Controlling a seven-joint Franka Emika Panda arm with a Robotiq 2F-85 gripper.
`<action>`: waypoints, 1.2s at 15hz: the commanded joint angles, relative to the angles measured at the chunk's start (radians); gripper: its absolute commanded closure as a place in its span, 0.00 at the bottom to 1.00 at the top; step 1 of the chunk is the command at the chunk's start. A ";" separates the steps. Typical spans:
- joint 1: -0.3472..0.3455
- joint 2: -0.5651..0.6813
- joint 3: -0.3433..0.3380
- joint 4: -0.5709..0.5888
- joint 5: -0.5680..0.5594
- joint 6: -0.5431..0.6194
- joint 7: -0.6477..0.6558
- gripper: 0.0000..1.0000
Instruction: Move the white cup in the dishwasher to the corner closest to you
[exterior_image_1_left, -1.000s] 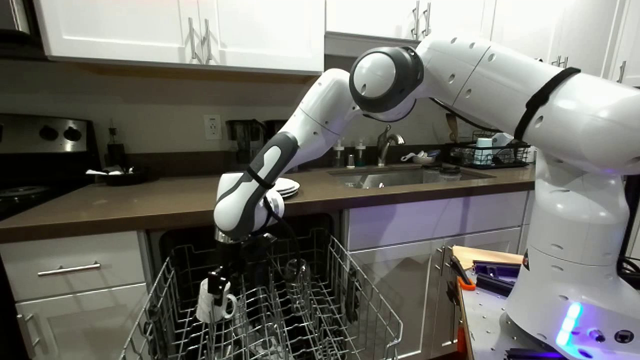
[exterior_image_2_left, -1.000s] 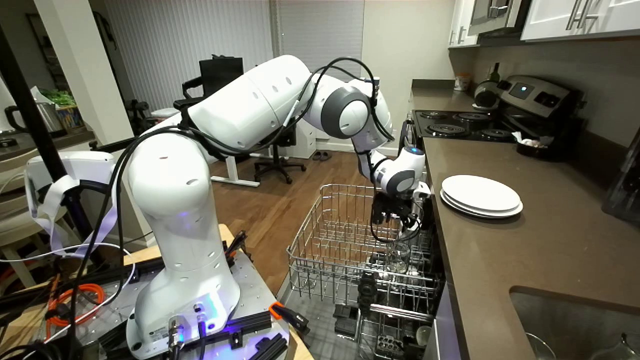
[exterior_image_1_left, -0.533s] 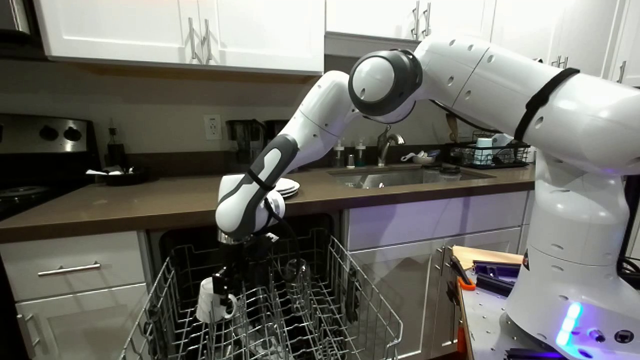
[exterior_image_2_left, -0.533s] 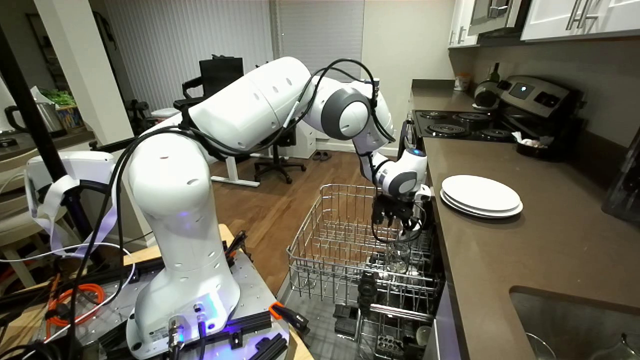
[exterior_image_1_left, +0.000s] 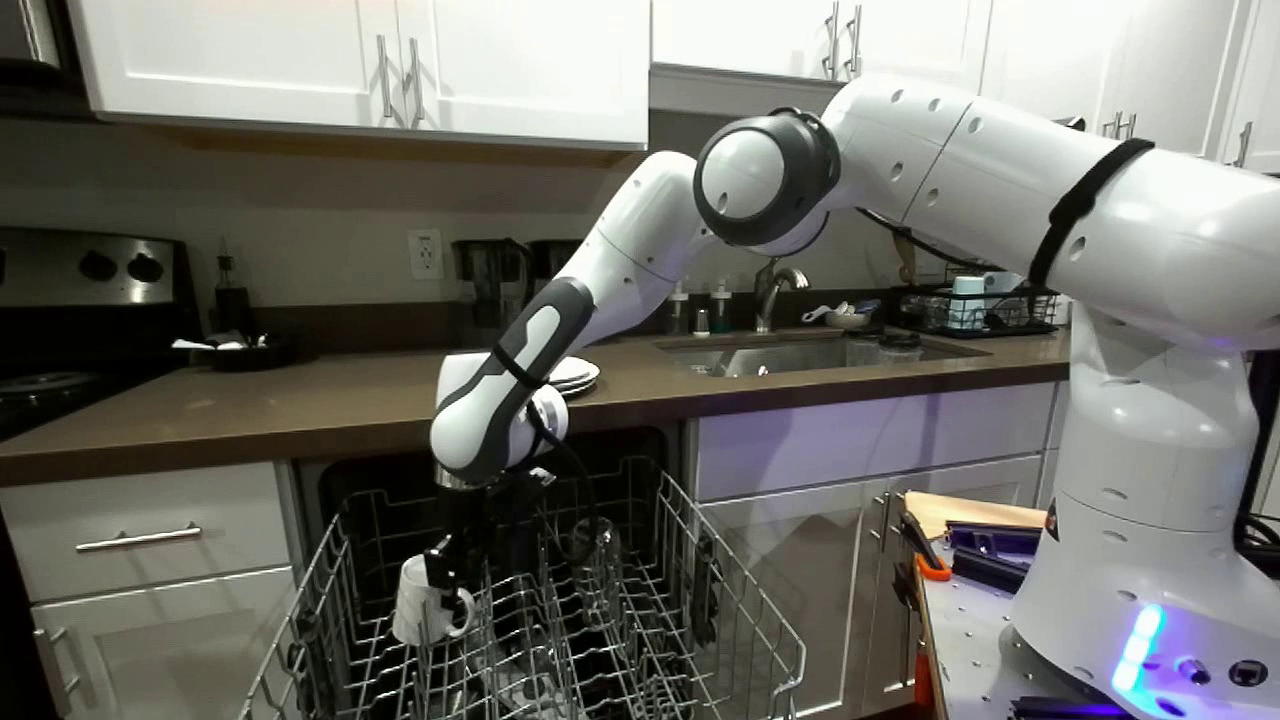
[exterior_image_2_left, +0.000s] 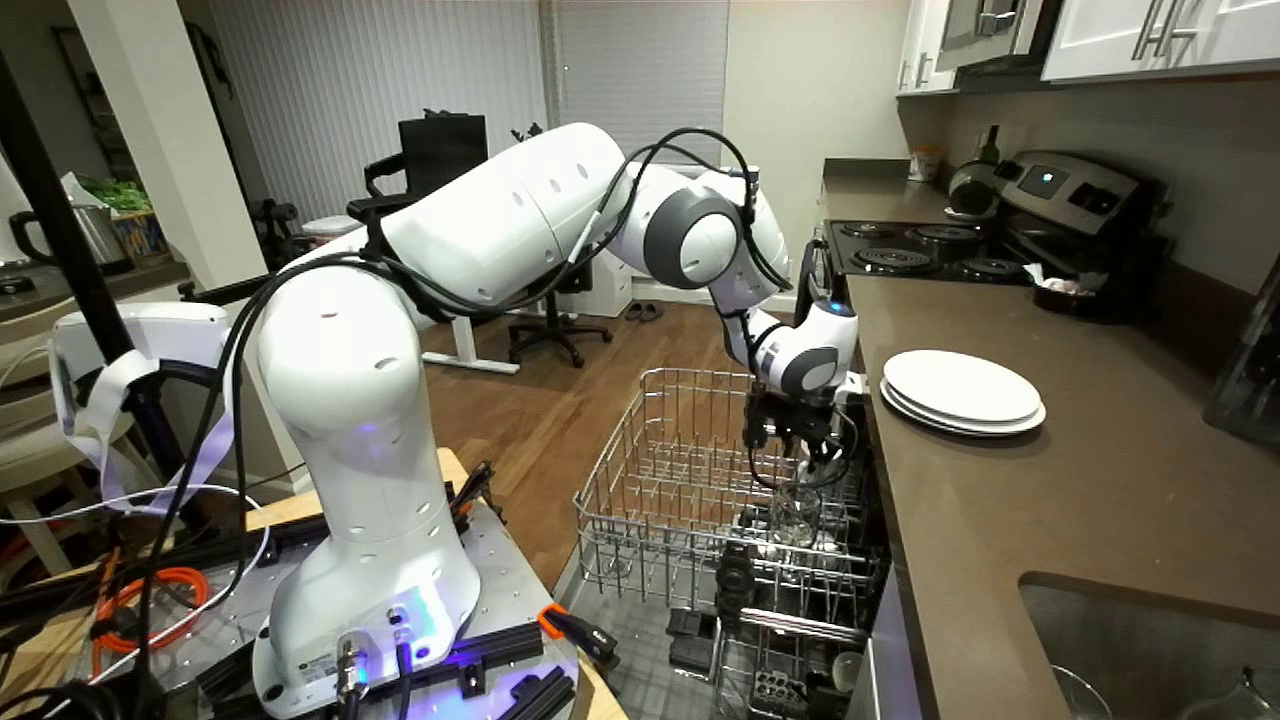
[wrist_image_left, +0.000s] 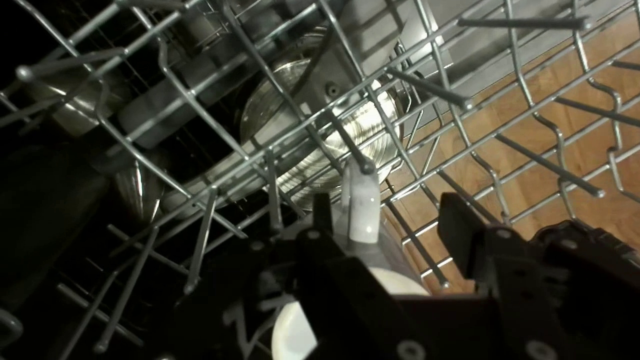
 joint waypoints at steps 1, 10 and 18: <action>0.004 0.038 -0.010 0.061 0.011 -0.024 -0.011 0.55; 0.000 0.082 -0.003 0.112 0.014 -0.025 -0.017 0.89; 0.014 0.035 -0.018 0.072 0.007 -0.054 0.004 0.91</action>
